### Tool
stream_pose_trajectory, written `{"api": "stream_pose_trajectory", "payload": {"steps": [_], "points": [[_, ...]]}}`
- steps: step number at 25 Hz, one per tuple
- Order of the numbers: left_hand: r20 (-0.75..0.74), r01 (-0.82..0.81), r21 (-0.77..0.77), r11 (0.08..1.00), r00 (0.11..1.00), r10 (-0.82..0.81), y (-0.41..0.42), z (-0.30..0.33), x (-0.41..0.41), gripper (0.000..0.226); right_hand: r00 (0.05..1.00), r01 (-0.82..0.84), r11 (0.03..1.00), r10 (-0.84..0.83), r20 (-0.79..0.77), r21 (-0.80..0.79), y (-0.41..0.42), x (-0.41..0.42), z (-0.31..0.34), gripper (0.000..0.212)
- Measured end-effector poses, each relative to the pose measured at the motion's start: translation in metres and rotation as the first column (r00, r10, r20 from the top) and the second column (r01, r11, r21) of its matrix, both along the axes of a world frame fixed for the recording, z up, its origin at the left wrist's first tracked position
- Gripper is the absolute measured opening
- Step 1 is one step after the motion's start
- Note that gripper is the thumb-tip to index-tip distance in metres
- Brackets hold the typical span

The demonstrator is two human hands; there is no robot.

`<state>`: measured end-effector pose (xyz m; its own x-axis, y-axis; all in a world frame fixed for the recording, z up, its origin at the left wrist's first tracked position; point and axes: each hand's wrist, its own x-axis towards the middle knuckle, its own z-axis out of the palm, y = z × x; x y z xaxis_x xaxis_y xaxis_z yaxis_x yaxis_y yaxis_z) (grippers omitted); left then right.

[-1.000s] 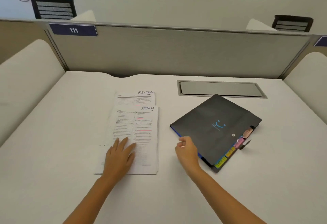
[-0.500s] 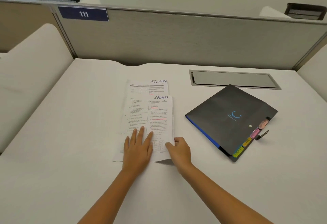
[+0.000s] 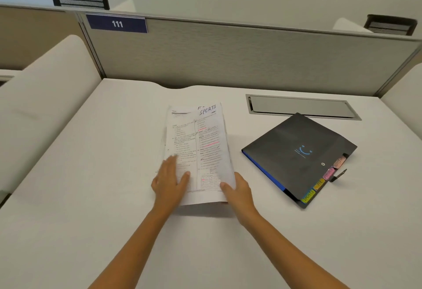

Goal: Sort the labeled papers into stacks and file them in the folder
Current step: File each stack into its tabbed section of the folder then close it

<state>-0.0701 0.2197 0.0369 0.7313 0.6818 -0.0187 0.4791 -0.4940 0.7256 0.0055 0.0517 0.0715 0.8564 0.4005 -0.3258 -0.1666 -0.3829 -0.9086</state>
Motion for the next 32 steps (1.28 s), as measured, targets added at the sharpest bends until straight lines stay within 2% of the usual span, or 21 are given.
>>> {"api": "stream_pose_trajectory", "payload": {"steps": [1,2,3,4,5,6,7,10,13,16,19,24,29,32], "points": [[0.046,-0.106,-0.112,0.988,0.993,0.111,0.008,0.01,-0.001,0.075,0.999,-0.001,0.998,0.005,-0.047,0.07,-0.009,0.004,0.003,0.028],[0.089,-0.156,-0.312,0.937,0.977,0.192,0.016,0.024,-0.002,0.081,0.996,-0.011,0.99,0.024,-0.09,0.14,-0.017,0.008,0.006,0.029],[0.169,-0.116,-0.555,0.824,0.954,0.248,0.024,0.035,-0.003,0.085,0.991,-0.024,0.98,0.05,-0.127,0.197,-0.026,0.012,0.01,0.031],[0.253,0.006,-0.739,0.674,0.929,0.269,0.031,0.047,-0.003,0.082,0.985,-0.041,0.97,0.08,-0.153,0.24,-0.033,0.015,0.013,0.032],[0.308,0.135,-0.827,0.545,0.921,0.239,0.034,0.06,-0.004,0.072,0.98,-0.069,0.963,0.114,-0.162,0.262,-0.038,0.017,0.017,0.034],[0.326,0.201,-0.848,0.49,0.927,0.184,0.033,0.074,-0.005,0.06,0.976,-0.104,0.957,0.151,-0.158,0.271,-0.043,0.018,0.021,0.036],[0.331,0.235,-0.839,0.492,0.936,0.118,0.03,0.085,-0.005,0.051,0.971,-0.147,0.952,0.191,-0.146,0.269,-0.046,0.02,0.026,0.037],[0.357,0.334,-0.709,0.621,0.93,-0.092,0.017,0.102,0.0,0.044,0.955,-0.228,0.933,0.27,-0.121,0.279,-0.053,0.03,0.042,0.04],[0.421,0.424,-0.604,0.674,0.889,-0.182,0.0,0.108,0.004,0.039,0.987,-0.12,0.922,0.149,-0.052,0.368,-0.056,0.04,0.063,0.03],[0.49,0.439,-0.541,0.717,0.858,-0.155,-0.02,0.112,0.007,0.035,0.995,-0.031,0.912,-0.011,0.1,0.408,-0.055,0.043,0.082,0.023],[0.537,0.437,-0.492,0.753,0.833,-0.133,-0.031,0.113,0.007,0.034,0.985,-0.063,0.891,-0.018,0.174,0.45,-0.059,0.038,0.089,0.022],[0.5,0.407,-0.54,0.737,0.859,-0.108,-0.041,0.105,-0.004,0.061,0.992,-0.045,0.891,-0.013,0.125,0.451,-0.062,0.03,0.077,0.026],[0.497,0.34,-0.55,0.763,0.867,-0.028,-0.051,0.103,-0.006,0.039,0.992,-0.066,0.874,0.007,0.124,0.481,-0.059,0.026,0.078,0.029],[0.505,0.316,-0.567,0.76,0.863,0.018,-0.056,0.1,-0.009,0.034,0.994,-0.066,0.87,0.014,0.108,0.489,-0.061,0.027,0.072,0.029]]}}
